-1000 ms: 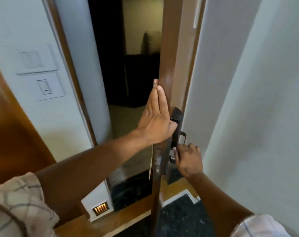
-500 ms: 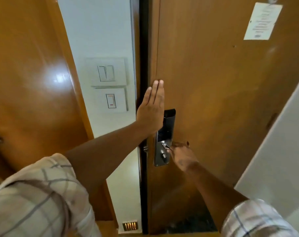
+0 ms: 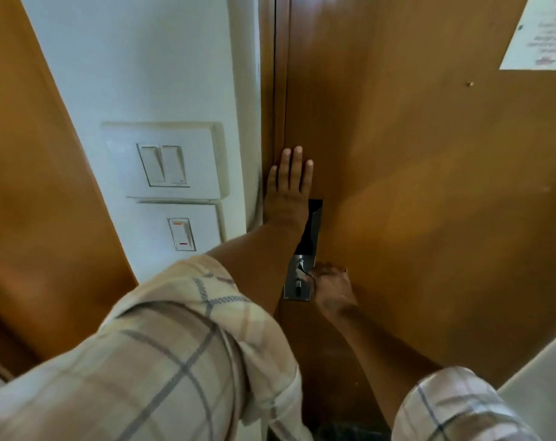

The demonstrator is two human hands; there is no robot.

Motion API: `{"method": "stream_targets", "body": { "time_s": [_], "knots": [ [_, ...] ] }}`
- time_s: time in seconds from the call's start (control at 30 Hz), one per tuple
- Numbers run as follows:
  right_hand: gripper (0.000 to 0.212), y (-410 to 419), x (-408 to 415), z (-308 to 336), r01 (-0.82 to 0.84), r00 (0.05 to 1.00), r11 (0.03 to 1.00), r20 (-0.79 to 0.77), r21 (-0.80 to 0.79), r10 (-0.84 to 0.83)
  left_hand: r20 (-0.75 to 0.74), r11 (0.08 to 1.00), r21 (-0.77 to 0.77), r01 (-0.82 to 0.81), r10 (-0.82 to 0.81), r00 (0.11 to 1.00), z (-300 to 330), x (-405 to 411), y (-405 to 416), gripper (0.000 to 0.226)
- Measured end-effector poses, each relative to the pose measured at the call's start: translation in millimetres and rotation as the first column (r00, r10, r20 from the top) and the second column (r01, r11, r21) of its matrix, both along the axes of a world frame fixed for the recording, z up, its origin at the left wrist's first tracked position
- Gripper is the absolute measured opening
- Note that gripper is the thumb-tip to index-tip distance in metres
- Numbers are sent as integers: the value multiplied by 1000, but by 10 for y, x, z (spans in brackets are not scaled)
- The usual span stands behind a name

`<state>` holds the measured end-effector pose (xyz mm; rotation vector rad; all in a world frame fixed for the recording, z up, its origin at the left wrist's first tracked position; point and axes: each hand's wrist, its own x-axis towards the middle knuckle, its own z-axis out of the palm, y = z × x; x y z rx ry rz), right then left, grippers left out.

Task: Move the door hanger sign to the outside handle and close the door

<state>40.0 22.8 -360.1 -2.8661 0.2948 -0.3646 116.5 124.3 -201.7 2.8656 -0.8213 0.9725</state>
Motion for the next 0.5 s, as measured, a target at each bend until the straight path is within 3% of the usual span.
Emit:
{"method": "stream_targets", "body": {
  "time_s": [0.2,0.3,0.4,0.5],
  "knots": [
    [20,-141,196,-101,-67,987,996,141,-53,74,1,1000,-12,8,-8,1000,-21,241,-117,88],
    [26,-156,200,-104,-61,994,993,82,-103,69,-2,1000,6,17,-17,1000,-61,226,-122,86],
    [27,-168,129,-54,-87,996,995,13,-38,88,11,999,-12,29,-29,1000,-45,209,-118,82],
    [28,-199,161,298,-121,989,991,-97,-58,115,-20,1000,-4,26,-26,999,7,155,-81,81]
  ]
}}
